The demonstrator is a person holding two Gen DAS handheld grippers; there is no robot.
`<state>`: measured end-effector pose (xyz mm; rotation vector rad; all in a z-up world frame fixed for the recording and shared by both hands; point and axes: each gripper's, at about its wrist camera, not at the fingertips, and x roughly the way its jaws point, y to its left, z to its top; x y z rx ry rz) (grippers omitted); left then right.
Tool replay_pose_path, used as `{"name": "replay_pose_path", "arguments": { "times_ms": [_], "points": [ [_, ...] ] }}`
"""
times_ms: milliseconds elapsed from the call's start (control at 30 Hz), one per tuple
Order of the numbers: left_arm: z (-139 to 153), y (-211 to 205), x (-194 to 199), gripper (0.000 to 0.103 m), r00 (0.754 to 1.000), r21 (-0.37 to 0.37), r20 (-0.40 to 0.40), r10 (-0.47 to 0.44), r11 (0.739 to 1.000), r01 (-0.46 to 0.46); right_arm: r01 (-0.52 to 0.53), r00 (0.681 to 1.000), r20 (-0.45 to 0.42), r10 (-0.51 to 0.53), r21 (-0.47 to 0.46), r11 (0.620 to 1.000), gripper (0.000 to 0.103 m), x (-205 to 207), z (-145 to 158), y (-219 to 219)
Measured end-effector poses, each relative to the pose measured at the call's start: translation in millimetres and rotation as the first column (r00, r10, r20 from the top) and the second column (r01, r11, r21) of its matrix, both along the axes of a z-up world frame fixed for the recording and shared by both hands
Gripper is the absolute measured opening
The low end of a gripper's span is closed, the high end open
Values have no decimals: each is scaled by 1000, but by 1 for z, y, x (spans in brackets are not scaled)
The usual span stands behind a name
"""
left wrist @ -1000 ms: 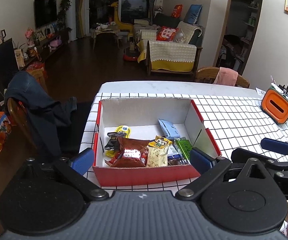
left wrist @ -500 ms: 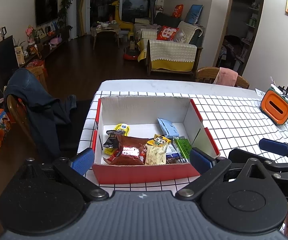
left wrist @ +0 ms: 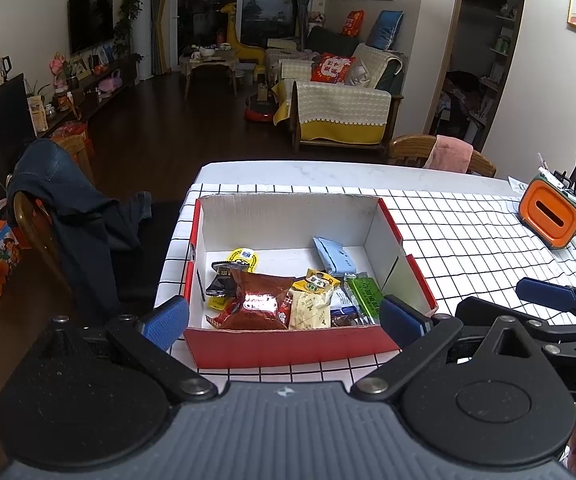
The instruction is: Organize snacks
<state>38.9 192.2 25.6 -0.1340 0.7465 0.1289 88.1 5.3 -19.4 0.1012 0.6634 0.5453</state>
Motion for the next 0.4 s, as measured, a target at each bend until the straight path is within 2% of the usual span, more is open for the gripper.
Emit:
{"name": "replay_pose_path", "arguments": {
  "times_ms": [400],
  "points": [
    [-2, -1, -2, 102, 1000, -14, -14, -6, 1000, 6, 2, 1000, -4, -2, 2, 1000, 103, -2, -1, -1]
  ]
}}
